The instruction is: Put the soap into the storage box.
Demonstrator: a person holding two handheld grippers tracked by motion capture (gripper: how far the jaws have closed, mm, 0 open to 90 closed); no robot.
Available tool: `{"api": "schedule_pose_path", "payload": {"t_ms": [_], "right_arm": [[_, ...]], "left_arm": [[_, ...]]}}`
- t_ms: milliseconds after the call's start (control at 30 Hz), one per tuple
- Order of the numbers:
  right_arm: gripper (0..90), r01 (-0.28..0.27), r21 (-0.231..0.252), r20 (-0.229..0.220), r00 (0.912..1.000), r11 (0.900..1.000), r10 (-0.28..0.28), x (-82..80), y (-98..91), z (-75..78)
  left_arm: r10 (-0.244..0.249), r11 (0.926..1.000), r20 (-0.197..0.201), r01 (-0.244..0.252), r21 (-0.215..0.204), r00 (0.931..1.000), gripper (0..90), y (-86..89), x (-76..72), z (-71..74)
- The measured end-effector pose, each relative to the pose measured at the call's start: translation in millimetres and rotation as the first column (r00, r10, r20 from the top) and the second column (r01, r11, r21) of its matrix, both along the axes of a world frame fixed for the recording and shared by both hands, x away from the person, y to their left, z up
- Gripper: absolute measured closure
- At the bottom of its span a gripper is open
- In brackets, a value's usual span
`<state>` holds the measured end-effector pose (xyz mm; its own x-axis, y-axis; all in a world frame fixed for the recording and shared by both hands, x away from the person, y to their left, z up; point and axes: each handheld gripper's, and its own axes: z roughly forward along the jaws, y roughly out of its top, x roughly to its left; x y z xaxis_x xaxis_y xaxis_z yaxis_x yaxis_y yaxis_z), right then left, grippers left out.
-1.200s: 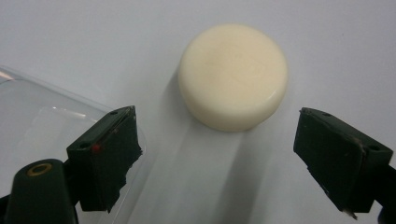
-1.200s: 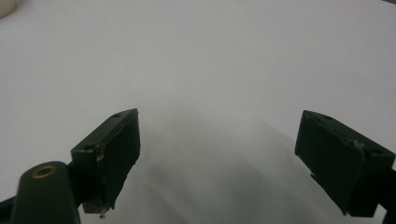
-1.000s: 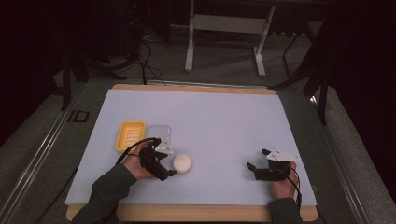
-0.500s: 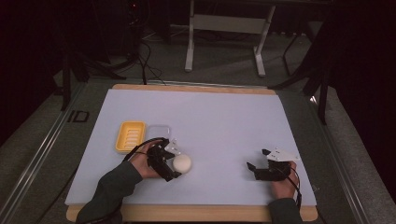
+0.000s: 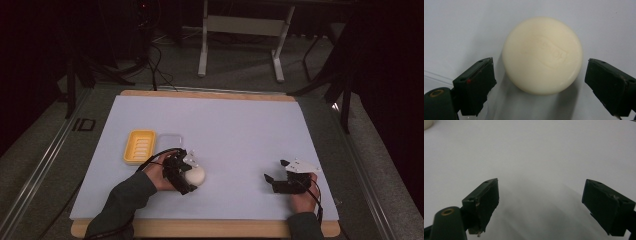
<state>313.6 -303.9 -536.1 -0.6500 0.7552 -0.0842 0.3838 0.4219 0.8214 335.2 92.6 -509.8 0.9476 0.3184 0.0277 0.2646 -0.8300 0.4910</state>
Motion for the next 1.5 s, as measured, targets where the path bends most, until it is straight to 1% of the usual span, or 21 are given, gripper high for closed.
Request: {"api": "schedule_pose_path", "payload": {"t_ms": [200, 333, 433, 567, 767, 967, 1133, 1200, 1300, 1500], "right_arm": [[13.8, -0.001, 0.001, 0.0, 1.0, 1.0, 0.001, 0.0, -0.2, 0.0], [13.8, 0.0, 0.003, 0.001, 1.0, 1.0, 0.0, 0.0, -0.3, 0.0], [13.8, 0.0, 0.002, 0.0, 1.0, 1.0, 0.0, 0.0, -0.3, 0.1], [13.8, 0.0, 0.003, 0.0, 1.0, 1.0, 0.0, 0.1, -0.4, 0.1], [13.8, -0.001, 0.003, 0.0, 1.0, 1.0, 0.001, 0.1, -0.4, 0.1], [13.8, -0.001, 0.004, 0.0, 1.0, 1.0, 0.001, 0.0, -0.4, 0.0], [13.8, -0.001, 0.003, -0.001, 1.0, 1.0, 0.001, 0.1, -0.3, 0.1], [13.8, -0.002, 0.003, -0.001, 1.0, 1.0, 0.002, 0.1, -0.3, 0.0], [13.8, -0.002, 0.002, -0.001, 1.0, 1.0, 0.002, 0.2, -0.3, 0.0], [13.8, -0.002, 0.002, -0.002, 1.0, 1.0, 0.002, 0.2, -0.2, 0.0]], "left_arm": [[-0.015, 0.9999, -0.003, 0.015, 0.006, 0.9999, 12.5, -5.0, 3.2, -0.4], [-0.019, 0.9997, -0.001, 0.019, 0.013, 0.9998, 12.1, -7.4, 4.0, -0.6], [-0.033, 0.9987, -0.004, 0.033, 0.04, 0.9995, 13.1, -10.4, 5.8, -1.8], [-0.041, 0.998, -0.011, 0.042, 0.047, 0.9991, 15.1, -12.7, 7.5, -2.8], [-0.061, 0.9952, -0.02, 0.062, 0.076, 0.9979, 17.4, -16.7, 9.1, -4.7], [-0.079, 0.9936, -0.038, 0.082, 0.078, 0.9962, 20.4, -17.9, 11.8, -4.3], [-0.085, 0.9927, -0.045, 0.089, 0.082, 0.9953, 22.6, -18.5, 13.0, -3.5], [-0.094, 0.9913, -0.051, 0.099, 0.088, 0.9942, 23.8, -18.5, 14.8, -2.6], [-0.103, 0.989, -0.053, 0.108, 0.101, 0.9933, 23.8, -20.3, 15.4, -2.0], [-0.112, 0.9873, -0.056, 0.118, 0.106, 0.9921, 23.7, -22.3, 16.3, -1.8]]}}
